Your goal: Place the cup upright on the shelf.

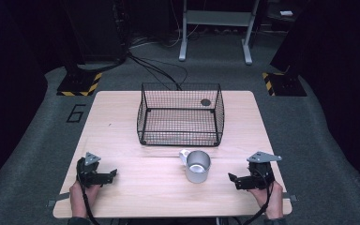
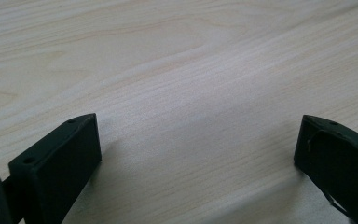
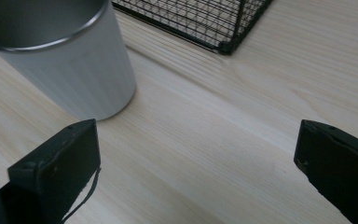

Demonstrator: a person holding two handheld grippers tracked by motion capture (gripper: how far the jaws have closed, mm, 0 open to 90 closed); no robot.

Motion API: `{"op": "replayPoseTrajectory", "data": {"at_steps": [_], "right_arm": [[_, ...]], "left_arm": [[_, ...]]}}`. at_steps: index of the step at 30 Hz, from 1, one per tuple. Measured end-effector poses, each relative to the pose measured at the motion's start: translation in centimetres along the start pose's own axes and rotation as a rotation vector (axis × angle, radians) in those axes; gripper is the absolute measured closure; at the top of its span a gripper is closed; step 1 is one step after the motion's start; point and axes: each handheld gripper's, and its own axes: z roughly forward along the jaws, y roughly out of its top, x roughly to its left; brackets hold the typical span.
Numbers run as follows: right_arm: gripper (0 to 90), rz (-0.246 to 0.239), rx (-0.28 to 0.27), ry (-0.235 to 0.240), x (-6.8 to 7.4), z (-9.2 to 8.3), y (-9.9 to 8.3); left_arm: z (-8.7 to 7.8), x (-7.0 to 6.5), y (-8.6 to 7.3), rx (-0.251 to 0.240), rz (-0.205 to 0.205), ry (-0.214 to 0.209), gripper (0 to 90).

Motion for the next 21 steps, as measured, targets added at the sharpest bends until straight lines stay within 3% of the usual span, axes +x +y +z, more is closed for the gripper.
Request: {"op": "replayPoseTrajectory", "data": {"at_steps": [12,21], "right_arm": [[0.0,-0.056,-0.014,0.094,2.1,0.8,2.4],[0.0,-0.105,0.012,0.138,3.8,1.8,3.7]], "left_arm": [[0.0,0.0,0.0,-0.001,-0.003,0.003,0.5],[0.0,0.0,0.0,-0.001,-0.002,0.003,0.5]]}}
